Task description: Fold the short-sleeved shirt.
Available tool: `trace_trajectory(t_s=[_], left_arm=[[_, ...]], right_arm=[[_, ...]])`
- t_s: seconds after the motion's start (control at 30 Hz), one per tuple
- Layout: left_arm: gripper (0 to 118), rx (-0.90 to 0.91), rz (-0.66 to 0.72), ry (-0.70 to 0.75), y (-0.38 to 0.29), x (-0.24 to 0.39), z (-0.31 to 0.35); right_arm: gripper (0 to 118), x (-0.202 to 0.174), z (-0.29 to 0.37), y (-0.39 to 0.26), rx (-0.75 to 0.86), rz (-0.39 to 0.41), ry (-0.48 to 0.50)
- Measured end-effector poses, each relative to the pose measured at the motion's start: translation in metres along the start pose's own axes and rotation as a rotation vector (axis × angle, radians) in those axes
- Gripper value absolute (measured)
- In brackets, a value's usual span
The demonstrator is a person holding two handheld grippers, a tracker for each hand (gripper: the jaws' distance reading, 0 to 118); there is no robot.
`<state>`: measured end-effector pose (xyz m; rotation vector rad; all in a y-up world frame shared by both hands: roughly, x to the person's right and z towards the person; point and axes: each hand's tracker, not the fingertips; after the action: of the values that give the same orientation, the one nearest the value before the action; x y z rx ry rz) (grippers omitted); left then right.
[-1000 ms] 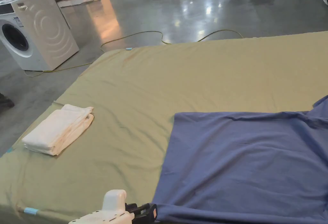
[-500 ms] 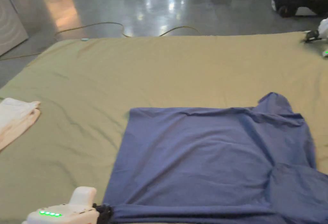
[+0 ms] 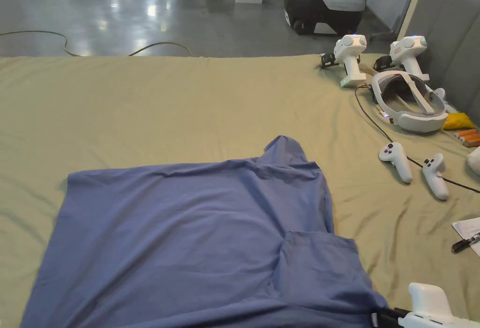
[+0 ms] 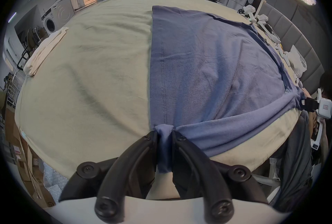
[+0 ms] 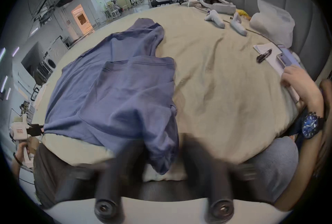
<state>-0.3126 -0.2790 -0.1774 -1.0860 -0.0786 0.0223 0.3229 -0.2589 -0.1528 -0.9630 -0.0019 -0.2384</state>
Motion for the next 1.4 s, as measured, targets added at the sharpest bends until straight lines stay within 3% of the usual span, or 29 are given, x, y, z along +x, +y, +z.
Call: trace_trajectory(t_s=[0.13, 0.2, 0.37, 0.6, 0.83, 0.87, 0.93, 0.97, 1.07, 1.17, 1.2, 1.3, 1.4], left_arm=[[16, 0.002, 0.004, 0.000, 0.001, 0.001, 0.005], [9, 0.065, -0.017, 0.011, 0.001, 0.003, 0.020], [9, 0.210, 0.057, -0.046, 0.041, -0.007, 0.052], [8, 0.246, 0.043, -0.036, 0.154, -0.014, 0.018], [9, 0.181, 0.133, -0.032, 0.220, -0.016, -0.042], [15, 0.178, 0.173, -0.076, 0.221, -0.018, -0.050], [81, 0.146, 0.257, -0.186, 0.218, -0.027, -0.057], [93, 0.162, 0.294, -0.204, 0.213, -0.029, -0.054], [93, 0.365, 0.283, -0.171, 0.193, -0.029, -0.013], [93, 0.747, 0.077, -0.057, 0.158, -0.015, 0.060], [93, 0.819, 0.080, -0.090, 0.147, -0.011, 0.090], [93, 0.865, 0.115, -0.112, 0.117, 0.002, 0.161], [93, 0.951, 0.060, 0.000, 0.081, 0.029, 0.223]], right_arm=[[4, -0.007, 0.003, 0.002, -0.001, 0.054, 0.006], [4, -0.015, 0.013, 0.007, 0.040, 0.085, 0.001], [4, -0.021, 0.032, 0.053, 0.198, 0.035, 0.045], [4, -0.044, -0.029, 0.153, 0.206, 0.026, 0.025], [4, -0.063, -0.113, 0.205, 0.032, -0.013, -0.079], [10, -0.064, -0.123, 0.204, 0.002, -0.025, -0.102], [73, -0.060, -0.133, 0.201, -0.052, -0.072, -0.112], [84, -0.057, -0.128, 0.197, -0.057, -0.099, -0.086], [81, -0.052, -0.091, 0.186, 0.065, -0.115, 0.004], [81, -0.056, -0.030, 0.173, 0.197, -0.030, 0.049], [81, -0.063, 0.000, 0.164, 0.272, 0.012, 0.074], [81, -0.083, 0.076, 0.136, 0.468, 0.077, 0.091], [81, -0.110, 0.145, 0.098, 0.702, 0.085, 0.228]])
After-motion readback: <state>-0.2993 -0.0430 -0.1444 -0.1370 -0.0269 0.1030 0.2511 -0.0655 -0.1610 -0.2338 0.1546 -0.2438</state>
